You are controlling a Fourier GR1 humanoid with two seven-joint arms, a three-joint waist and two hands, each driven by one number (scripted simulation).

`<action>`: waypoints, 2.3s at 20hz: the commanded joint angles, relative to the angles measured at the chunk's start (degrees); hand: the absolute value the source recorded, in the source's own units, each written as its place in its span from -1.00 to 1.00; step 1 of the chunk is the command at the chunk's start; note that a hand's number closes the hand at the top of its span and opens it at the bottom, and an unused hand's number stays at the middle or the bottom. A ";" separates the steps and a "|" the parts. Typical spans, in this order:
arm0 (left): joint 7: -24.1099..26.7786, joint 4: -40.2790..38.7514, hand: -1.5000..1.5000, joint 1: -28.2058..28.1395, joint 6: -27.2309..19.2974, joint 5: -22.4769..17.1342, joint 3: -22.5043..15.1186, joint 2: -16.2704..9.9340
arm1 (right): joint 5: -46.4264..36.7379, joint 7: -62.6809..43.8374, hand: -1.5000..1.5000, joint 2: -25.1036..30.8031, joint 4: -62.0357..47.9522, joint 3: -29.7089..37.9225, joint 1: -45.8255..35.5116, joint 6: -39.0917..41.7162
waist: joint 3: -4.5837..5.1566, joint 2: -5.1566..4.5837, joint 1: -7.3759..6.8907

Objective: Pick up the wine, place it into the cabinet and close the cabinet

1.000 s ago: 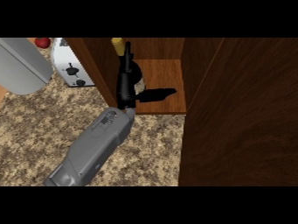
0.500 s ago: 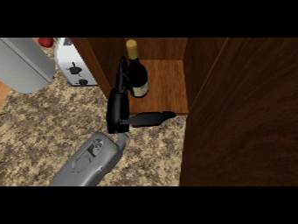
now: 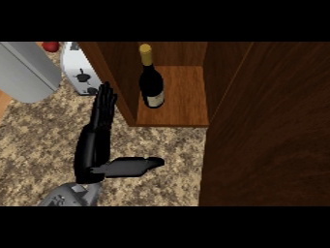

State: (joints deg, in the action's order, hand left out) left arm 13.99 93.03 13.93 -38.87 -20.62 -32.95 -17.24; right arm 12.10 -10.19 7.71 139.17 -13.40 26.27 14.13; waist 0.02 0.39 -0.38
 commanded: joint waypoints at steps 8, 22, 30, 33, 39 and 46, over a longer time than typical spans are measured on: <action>0.84 14.85 -1.00 -11.75 14.59 -5.99 3.93 -10.29 | 2.10 -6.07 1.00 8.17 6.53 0.31 -1.61 6.93 | 0.02 -0.20 0.24; 8.64 14.56 1.00 -24.04 31.40 -13.84 17.19 -17.63 | 4.67 -5.28 1.00 11.30 11.67 -1.26 1.75 11.10 | 0.04 -0.27 0.57; 11.76 9.29 1.00 -25.41 39.84 -16.32 22.25 -19.03 | 7.31 -7.38 1.00 7.85 2.24 -9.35 -8.22 12.12 | 0.06 -0.53 -0.26; 9.31 14.89 1.00 -30.09 41.85 -18.52 25.38 -22.40 | 7.43 -12.92 1.00 5.47 0.98 -12.52 -11.97 9.44 | 0.03 -0.42 -0.76; 8.69 11.39 1.00 -27.63 43.07 -18.49 25.88 -20.70 | 3.59 -19.04 1.00 -2.10 -0.09 -17.65 -24.15 4.71 | 0.09 -0.46 -0.33; 8.79 13.32 1.00 -29.38 43.37 -17.03 25.61 -19.64 | 4.96 -24.20 1.00 -7.39 -8.45 -20.61 -38.57 -3.47 | 0.10 -0.39 -0.87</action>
State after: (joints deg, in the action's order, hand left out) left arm 22.40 107.01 -15.08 3.59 -38.13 -7.49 -37.67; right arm 14.28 -31.61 6.25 131.28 -27.75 -5.69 18.36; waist 0.10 0.00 -1.31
